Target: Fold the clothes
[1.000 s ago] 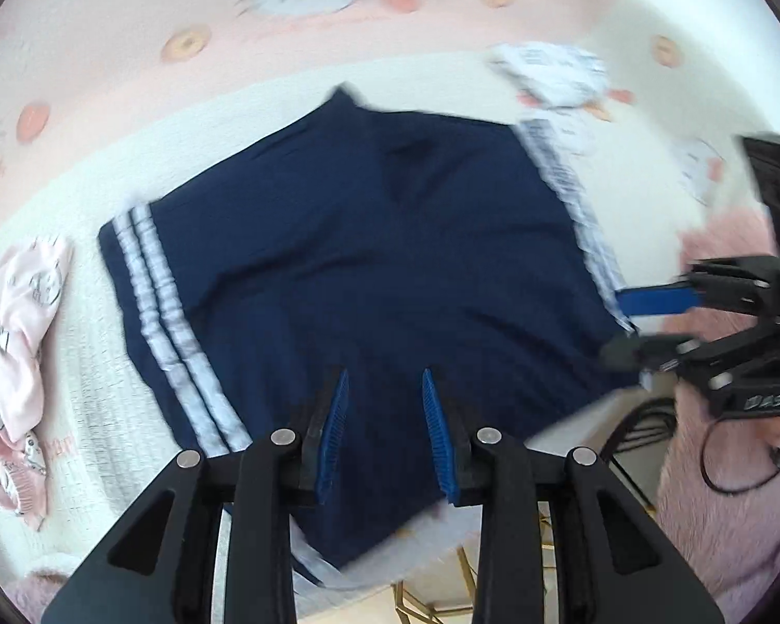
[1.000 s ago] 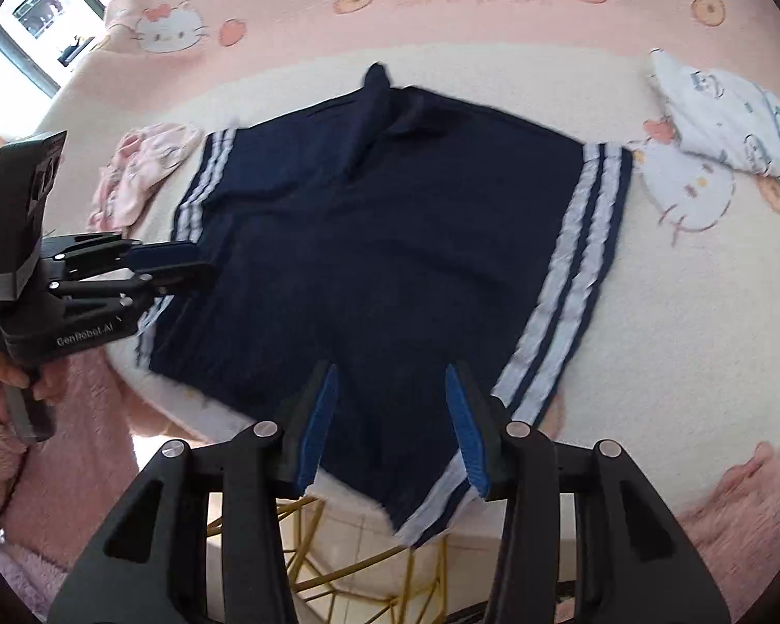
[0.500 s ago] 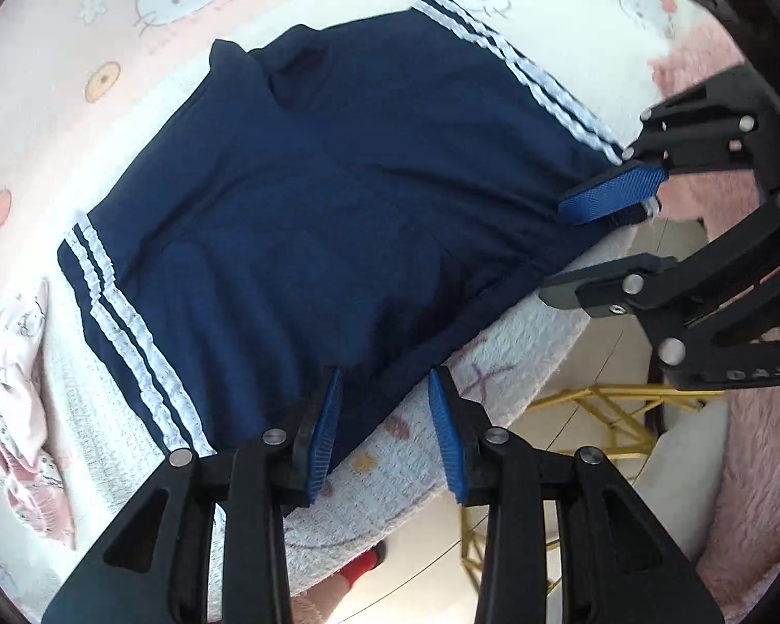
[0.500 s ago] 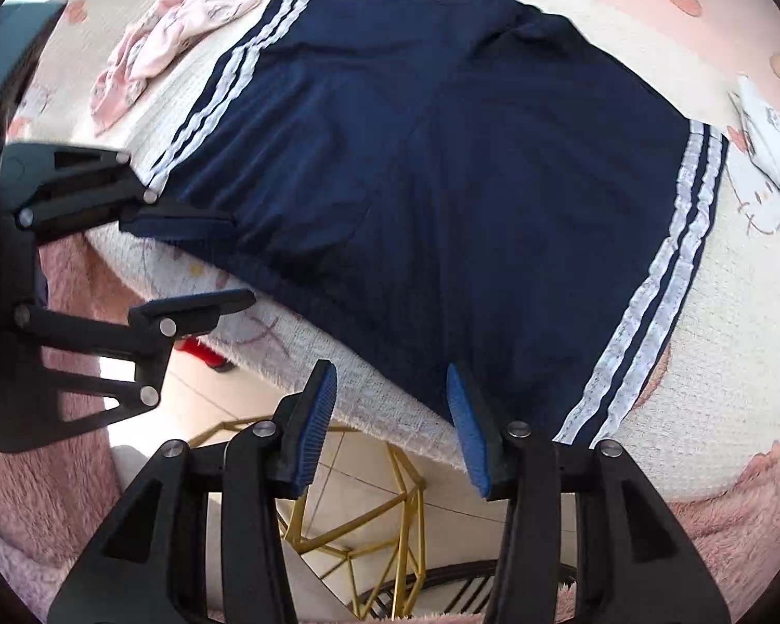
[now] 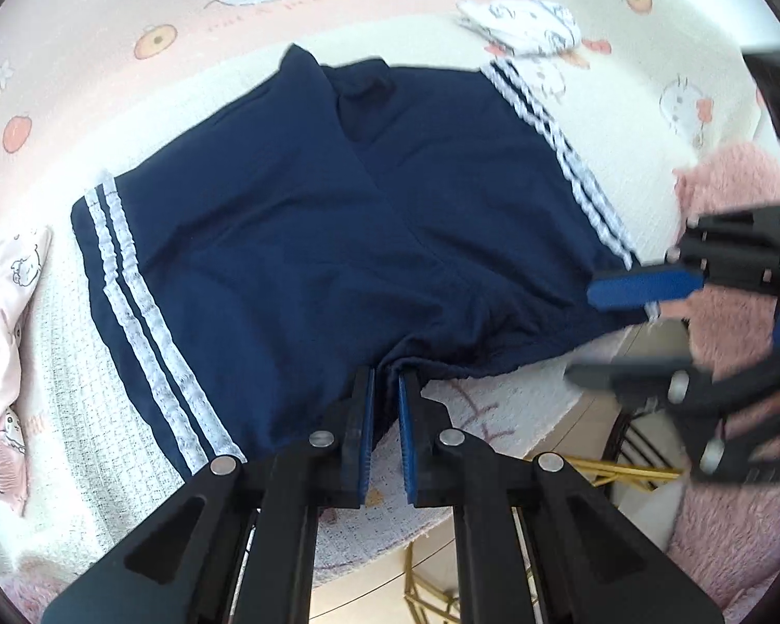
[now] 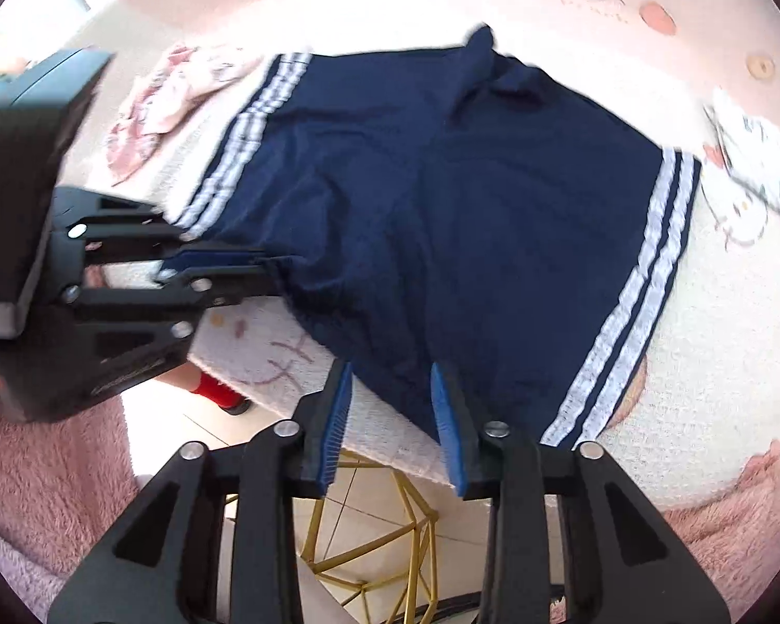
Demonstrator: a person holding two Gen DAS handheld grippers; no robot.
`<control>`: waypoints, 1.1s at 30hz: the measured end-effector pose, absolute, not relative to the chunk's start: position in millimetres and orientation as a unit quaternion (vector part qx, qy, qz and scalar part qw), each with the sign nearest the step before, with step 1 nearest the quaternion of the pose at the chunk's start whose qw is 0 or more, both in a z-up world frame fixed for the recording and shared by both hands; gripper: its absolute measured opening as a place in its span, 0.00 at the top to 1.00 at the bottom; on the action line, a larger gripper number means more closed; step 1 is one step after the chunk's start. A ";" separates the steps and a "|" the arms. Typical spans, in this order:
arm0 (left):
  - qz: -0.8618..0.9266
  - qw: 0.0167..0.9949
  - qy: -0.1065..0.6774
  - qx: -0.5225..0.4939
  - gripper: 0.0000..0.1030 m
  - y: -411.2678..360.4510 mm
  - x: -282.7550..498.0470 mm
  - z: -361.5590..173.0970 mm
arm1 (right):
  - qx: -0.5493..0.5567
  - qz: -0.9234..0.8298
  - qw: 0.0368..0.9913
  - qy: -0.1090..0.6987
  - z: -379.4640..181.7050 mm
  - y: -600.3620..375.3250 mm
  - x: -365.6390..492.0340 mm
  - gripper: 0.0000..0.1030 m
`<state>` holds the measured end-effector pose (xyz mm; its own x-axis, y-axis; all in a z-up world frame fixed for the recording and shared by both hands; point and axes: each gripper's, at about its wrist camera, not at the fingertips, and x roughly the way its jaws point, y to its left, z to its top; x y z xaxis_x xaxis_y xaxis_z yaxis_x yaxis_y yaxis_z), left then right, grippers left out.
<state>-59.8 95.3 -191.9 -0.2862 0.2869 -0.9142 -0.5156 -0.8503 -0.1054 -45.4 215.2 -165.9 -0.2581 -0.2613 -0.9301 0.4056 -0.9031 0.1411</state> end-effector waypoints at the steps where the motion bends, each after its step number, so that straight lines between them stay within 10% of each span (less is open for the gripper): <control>1: 0.797 0.255 0.091 -0.539 0.91 91.0 -59.6 -188.1 | 0.569 -0.790 0.216 0.076 -167.0 215.3 -46.0 0.58; 4: 0.803 0.260 0.059 -0.533 0.91 81.1 -58.3 -181.1 | 0.580 -0.786 0.192 0.096 -175.9 204.6 -57.1 0.60; 7: 0.809 0.251 0.064 -0.527 0.91 80.5 -57.8 -178.8 | 0.572 -0.799 0.168 0.080 -177.6 208.3 -68.9 0.88; 12: 0.828 0.238 0.095 -0.499 0.91 94.4 -63.7 -178.7 | 0.543 -0.826 0.134 0.068 -172.5 211.6 -82.7 0.91; 23: 0.798 0.221 0.126 -0.546 0.91 104.5 -72.9 -209.8 | 0.566 -0.809 0.128 0.098 -192.1 201.0 -91.8 0.91; 33: 0.796 0.286 -0.096 -0.524 0.83 46.6 -75.1 -163.3 | 0.572 -0.806 0.150 0.011 -182.6 210.1 -96.7 0.69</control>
